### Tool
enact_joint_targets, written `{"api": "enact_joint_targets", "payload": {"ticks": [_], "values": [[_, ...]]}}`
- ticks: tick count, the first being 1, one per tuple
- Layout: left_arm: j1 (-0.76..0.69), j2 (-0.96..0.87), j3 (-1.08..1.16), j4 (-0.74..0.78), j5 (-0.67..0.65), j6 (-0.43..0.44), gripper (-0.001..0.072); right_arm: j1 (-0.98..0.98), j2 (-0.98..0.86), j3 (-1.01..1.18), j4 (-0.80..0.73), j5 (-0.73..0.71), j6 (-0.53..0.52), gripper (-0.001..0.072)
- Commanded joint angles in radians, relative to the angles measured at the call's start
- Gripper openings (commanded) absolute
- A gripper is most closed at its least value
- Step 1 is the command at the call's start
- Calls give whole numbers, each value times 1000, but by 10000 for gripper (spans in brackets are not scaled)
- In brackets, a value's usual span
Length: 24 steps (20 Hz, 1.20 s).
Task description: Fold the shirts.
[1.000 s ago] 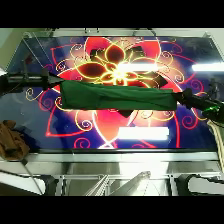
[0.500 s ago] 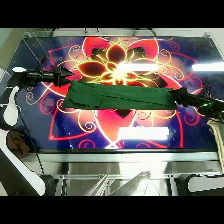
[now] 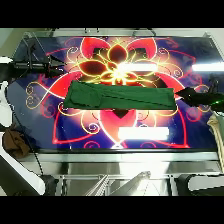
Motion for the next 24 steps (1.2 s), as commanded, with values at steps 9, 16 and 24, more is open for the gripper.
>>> {"api": "enact_joint_targets", "payload": {"ticks": [9, 16, 24], "values": [[-164, 18, -18, 4, 19, -7, 701, 185, -97, 76, -45, -21, 170, 16], [-401, 14, -18, 257, 94, -100, -2, 166, 26, 148, -42, 126, 197, 17], [-670, -97, -17, 352, 217, -225, -2, 249, 240, 164, 256, 228, 145, 17]]}}
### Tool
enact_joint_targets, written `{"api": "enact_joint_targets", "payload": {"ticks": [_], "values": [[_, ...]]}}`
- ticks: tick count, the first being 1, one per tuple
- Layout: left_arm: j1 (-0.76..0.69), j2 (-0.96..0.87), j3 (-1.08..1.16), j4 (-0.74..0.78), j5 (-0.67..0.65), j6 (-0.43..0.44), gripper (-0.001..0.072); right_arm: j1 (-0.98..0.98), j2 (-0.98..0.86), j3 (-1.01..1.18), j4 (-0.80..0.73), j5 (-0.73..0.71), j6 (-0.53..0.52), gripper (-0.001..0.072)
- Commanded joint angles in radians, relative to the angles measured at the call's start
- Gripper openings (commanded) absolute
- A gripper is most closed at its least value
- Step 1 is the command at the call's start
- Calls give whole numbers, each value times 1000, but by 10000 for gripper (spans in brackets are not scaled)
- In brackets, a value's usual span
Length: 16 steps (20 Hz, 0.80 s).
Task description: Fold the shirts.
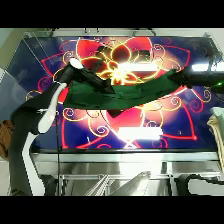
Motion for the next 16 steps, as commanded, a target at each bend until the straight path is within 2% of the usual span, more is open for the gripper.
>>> {"api": "enact_joint_targets", "payload": {"ticks": [1, 6, 7, 8, 9, 11, 16], "values": [[-92, -44, 0, 31, 93, -72, -2, 77, 68, 8, 157, 29, -35, 17], [-119, -67, 0, 16, 112, -108, -1, 270, 68, 12, 182, -25, -34, 17], [-106, -55, 0, -26, 81, -98, -1, 303, 68, 14, 193, -37, -34, 17], [-83, -26, 0, -85, 42, -43, -3, 332, 68, 18, 205, -47, -34, 17], [-53, 15, 0, -135, 3, 2, -3, 356, 68, 20, 217, -61, -34, 17], [34, 145, 0, -183, -53, 36, -3, 411, 68, 31, 224, -118, -26, 17], [326, 453, 0, -178, -142, 39, -2, 601, -23, 171, 223, -311, -27, 17]]}}
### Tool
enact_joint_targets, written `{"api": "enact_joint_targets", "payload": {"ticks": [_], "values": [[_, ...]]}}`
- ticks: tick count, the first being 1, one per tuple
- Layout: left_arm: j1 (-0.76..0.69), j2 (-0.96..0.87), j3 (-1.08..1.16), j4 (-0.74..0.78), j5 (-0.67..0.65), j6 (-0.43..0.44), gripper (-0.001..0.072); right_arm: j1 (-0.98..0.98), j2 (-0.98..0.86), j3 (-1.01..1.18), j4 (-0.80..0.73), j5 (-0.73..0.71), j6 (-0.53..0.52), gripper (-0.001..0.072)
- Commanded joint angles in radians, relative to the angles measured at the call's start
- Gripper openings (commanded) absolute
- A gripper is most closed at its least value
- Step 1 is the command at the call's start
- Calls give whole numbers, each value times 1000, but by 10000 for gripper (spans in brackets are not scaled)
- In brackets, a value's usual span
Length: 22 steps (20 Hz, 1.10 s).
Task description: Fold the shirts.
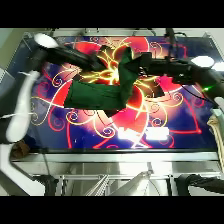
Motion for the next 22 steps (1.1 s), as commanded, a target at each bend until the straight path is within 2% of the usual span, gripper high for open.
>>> {"api": "enact_joint_targets", "payload": {"ticks": [1, 3, 6, 8, 9, 10, 11, 12, 13, 14, 16, 17, 18, 22], "values": [[209, 191, -1, -20, -109, 18, -2, 143, -106, 129, 4, -130, 5, 17], [310, 250, -1, -20, -180, 17, -2, 229, -243, 256, 4, -158, 16, 16], [432, 344, -78, -22, -163, 18, -1, 352, -512, 489, 6, -164, 23, 20], [481, 398, -176, -22, -152, 52, -1, 413, -675, 625, 76, -162, 5, 431], [499, 418, -226, -22, -153, 64, -1, 425, -718, 658, 119, -159, 0, 415], [513, 436, -277, -22, -153, 80, -1, 424, -734, 665, 156, -145, -6, 255], [527, 450, -322, -22, -153, 94, -1, 411, -735, 665, 155, -122, -11, 215], [543, 461, -365, -24, -151, 106, 0, 386, -730, 665, 154, -76, -11, 212], [549, 470, -407, -29, -148, 120, 0, 349, -720, 665, 154, -10, -10, 132], [556, 477, -444, -31, -141, 134, -1, 311, -711, 665, 154, 49, 6, 86], [560, 496, -514, -31, -114, 143, -1, 224, -686, 665, 152, 177, 56, 82], [559, 504, -541, -31, -111, 151, -1, 178, -670, 665, 145, 251, 77, 18], [558, 512, -566, -31, -111, 158, -1, 135, -655, 665, 114, 303, 123, 19], [558, 576, -690, -32, -106, 182, -2, 2, -565, 665, -170, 499, 316, 18]]}}
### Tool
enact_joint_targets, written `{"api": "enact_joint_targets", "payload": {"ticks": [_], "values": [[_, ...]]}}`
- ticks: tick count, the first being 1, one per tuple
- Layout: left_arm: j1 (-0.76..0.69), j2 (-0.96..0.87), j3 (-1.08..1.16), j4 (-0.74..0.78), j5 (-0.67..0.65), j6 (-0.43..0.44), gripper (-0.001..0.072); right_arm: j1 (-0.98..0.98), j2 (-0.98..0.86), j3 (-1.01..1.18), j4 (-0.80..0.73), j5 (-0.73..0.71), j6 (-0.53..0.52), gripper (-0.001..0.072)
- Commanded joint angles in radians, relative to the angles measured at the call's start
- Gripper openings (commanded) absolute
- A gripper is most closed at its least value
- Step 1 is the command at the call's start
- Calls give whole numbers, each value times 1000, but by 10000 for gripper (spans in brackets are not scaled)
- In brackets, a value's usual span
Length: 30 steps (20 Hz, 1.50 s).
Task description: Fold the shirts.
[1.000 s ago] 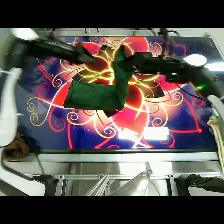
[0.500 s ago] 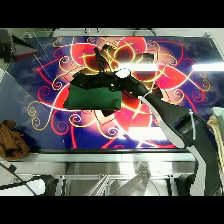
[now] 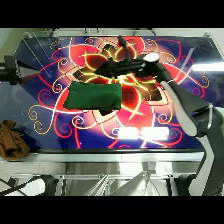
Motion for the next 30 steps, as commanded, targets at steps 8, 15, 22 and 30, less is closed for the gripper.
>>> {"api": "enact_joint_targets", "payload": {"ticks": [8, 15, 22, 30], "values": [[2, 362, -504, 1, 17, 69, -1, -100, 369, -51, -846, 372, 413, 17], [2, 650, -784, 2, -58, 24, 1, -104, 821, -418, -1137, 257, 494, 17], [-99, 684, -819, 3, -35, 10, 19, -104, 1042, -883, -1105, 146, 593, 17], [-348, 493, -708, 11, 47, 76, 8, -104, 999, -933, -1001, -59, 631, 26]]}}
